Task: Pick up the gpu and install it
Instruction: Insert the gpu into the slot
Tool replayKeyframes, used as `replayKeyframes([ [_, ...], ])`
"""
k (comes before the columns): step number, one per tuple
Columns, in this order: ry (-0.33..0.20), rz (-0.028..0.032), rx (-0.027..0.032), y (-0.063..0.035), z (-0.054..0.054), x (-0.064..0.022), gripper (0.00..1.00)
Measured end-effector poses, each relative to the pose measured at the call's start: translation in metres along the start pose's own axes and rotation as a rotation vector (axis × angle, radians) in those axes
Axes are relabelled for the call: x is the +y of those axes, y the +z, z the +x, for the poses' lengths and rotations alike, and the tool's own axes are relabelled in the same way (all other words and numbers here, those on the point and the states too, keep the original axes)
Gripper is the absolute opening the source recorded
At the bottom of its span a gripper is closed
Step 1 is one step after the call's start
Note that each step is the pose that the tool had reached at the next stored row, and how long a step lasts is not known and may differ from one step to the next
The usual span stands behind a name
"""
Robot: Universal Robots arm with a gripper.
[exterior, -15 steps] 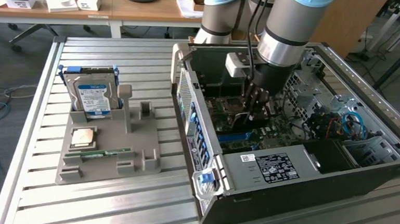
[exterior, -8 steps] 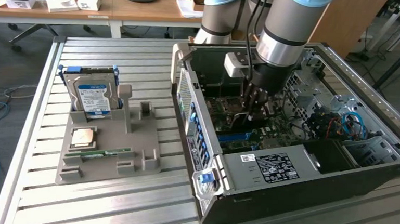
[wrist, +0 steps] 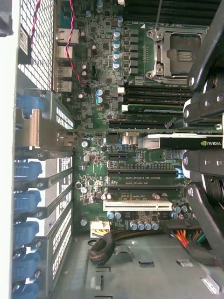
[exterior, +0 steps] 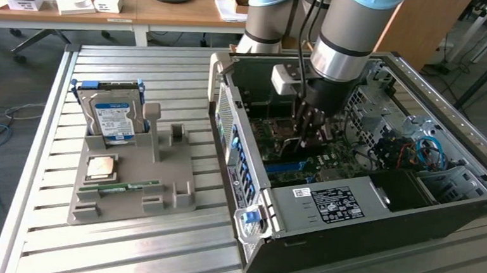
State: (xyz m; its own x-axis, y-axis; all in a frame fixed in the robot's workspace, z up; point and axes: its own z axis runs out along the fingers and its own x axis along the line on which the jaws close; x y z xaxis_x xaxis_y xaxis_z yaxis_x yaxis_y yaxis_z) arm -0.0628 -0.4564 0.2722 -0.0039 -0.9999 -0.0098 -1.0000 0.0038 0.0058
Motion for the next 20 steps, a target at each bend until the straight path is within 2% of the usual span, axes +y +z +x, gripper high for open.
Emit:
replayKeyframes([
  [20, -0.001, 0.0001, -0.0001, 0.0108, 0.000, 0.0014, 0.27],
])
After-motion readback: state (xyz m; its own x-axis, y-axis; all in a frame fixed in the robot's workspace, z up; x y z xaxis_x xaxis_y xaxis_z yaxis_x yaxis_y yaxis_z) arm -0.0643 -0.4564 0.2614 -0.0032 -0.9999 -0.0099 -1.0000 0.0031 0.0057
